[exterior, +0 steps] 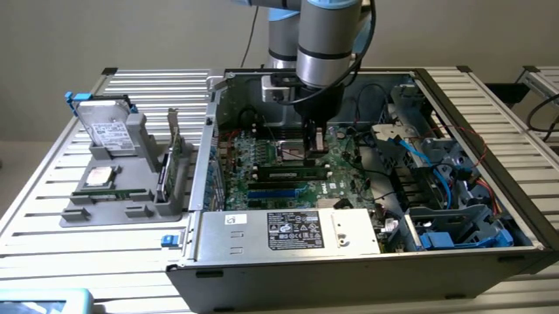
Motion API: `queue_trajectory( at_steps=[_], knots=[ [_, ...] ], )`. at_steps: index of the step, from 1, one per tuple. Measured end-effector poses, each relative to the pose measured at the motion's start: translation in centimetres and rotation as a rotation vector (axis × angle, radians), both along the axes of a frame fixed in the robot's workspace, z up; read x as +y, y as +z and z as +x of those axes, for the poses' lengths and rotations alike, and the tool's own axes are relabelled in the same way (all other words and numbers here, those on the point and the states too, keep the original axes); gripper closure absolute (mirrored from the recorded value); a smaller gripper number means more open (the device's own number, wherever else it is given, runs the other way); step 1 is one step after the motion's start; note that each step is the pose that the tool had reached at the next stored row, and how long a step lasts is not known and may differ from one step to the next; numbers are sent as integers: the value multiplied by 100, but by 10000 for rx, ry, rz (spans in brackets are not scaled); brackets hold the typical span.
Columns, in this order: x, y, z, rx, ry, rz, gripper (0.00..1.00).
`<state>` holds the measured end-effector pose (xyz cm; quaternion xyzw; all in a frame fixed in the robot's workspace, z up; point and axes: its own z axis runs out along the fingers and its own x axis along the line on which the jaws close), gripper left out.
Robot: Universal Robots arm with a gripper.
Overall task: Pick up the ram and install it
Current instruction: 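Press down the ram until it locks into place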
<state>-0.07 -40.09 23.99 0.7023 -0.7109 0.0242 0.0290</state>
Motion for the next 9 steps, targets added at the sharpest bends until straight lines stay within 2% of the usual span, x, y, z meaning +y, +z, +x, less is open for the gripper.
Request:
queue_trajectory(
  at_steps=[9],
  knots=[
    [-21,-28,57,0,-54,68,89]
  ],
)
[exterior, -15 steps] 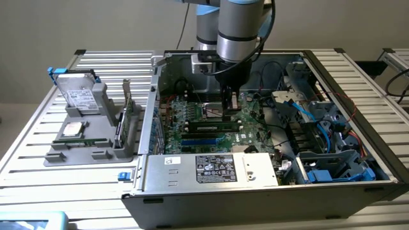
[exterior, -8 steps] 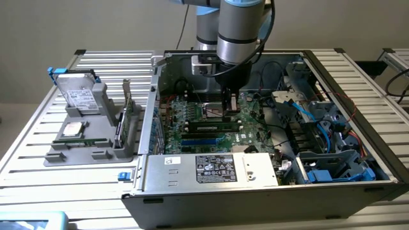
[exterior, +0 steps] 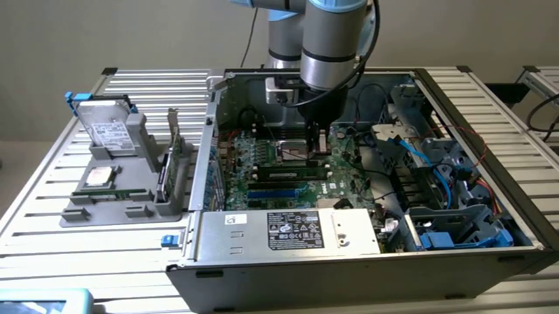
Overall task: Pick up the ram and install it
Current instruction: 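Press down the ram until it locks into place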
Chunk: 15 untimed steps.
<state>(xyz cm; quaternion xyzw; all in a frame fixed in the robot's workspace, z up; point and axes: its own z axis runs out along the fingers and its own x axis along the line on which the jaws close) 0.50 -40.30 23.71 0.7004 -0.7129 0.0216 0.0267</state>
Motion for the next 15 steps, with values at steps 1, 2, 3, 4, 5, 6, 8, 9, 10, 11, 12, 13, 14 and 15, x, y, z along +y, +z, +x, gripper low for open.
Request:
queue_trajectory(
  at_steps=[1,2,3,4,5,6,8,9,10,11,12,13,14,15],
  knots=[
    [0,-8,0,-2,-1,10,89],
    [0,-16,0,-3,-2,19,89],
    [-1,-21,0,-11,-1,39,89],
    [-1,-22,0,-19,0,62,89],
    [0,-25,1,-24,0,83,89],
    [0,-28,1,-29,0,94,89],
    [-1,-32,0,-30,-3,94,89],
    [-1,-35,0,-30,-4,94,89],
    [-2,-36,0,-29,-5,91,89],
    [-2,-39,0,-30,-6,93,89],
    [-2,-43,0,-30,-6,94,89],
    [-2,-45,0,-30,-6,104,89],
    [-2,-47,0,-29,-7,110,89],
    [-2,-49,0,-30,-8,114,89]
  ],
)
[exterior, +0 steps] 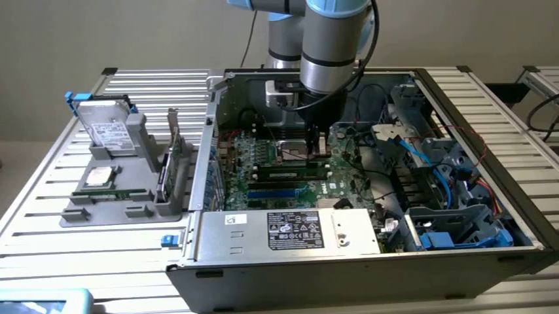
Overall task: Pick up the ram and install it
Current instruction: 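Press down the ram until it locks into place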
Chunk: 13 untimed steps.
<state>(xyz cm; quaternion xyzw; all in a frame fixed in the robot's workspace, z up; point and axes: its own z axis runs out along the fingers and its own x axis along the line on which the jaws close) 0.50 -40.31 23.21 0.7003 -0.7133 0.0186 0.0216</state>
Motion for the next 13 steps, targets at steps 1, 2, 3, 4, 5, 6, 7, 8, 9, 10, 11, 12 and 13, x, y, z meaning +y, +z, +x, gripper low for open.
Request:
queue_trajectory(
  at_steps=[1,2,3,4,5,6,7,8,9,10,11,12,13],
  knots=[
    [0,-3,0,-1,-1,6,89],
    [0,-7,0,-1,-2,9,89],
    [1,-12,0,-1,-3,10,89],
    [0,-16,0,0,-5,8,89],
    [0,-19,0,0,-6,8,89],
    [0,-21,0,1,-8,6,89],
    [0,-23,0,1,-8,5,89],
    [0,-25,0,0,-9,7,89],
    [0,-27,0,0,-10,8,89],
    [0,-29,0,0,-10,8,89],
    [0,-32,0,0,-10,8,89],
    [0,-34,0,-1,-11,8,89],
    [0,-36,0,0,-12,6,89]
  ],
)
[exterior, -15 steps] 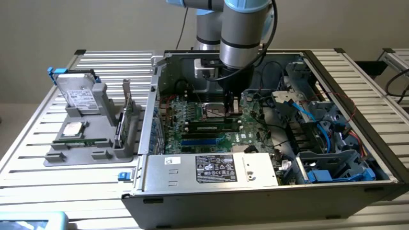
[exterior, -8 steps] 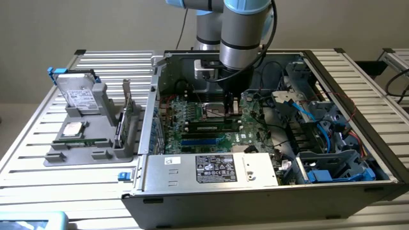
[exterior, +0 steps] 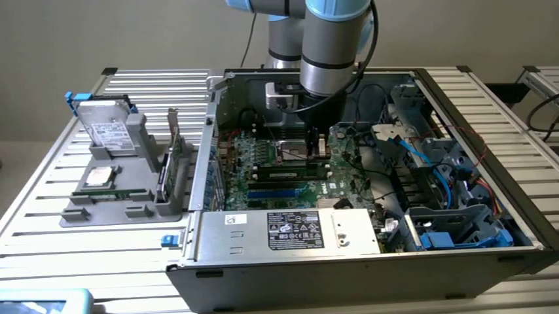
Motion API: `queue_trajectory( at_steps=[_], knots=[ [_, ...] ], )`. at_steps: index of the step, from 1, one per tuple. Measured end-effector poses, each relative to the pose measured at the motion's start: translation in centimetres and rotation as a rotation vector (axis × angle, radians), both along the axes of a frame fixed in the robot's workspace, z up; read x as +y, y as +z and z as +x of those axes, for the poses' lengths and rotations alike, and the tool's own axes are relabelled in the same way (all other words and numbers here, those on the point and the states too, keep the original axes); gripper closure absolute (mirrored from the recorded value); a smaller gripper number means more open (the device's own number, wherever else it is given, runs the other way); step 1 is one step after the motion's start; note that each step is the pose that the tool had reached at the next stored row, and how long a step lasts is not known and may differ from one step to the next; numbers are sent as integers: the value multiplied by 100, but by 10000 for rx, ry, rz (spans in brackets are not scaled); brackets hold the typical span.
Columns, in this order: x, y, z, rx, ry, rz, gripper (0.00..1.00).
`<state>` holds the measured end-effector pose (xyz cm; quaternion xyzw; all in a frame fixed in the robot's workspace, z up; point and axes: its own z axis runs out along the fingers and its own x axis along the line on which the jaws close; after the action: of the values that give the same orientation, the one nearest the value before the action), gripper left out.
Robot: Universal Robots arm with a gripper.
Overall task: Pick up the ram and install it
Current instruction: 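Press down the ram until it locks into place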
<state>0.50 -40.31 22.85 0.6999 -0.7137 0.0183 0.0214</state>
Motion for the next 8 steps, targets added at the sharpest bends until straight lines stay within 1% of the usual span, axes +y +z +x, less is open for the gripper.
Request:
queue_trajectory(
  at_steps=[8],
  knots=[
    [0,-12,0,1,0,-1,89]
  ],
)
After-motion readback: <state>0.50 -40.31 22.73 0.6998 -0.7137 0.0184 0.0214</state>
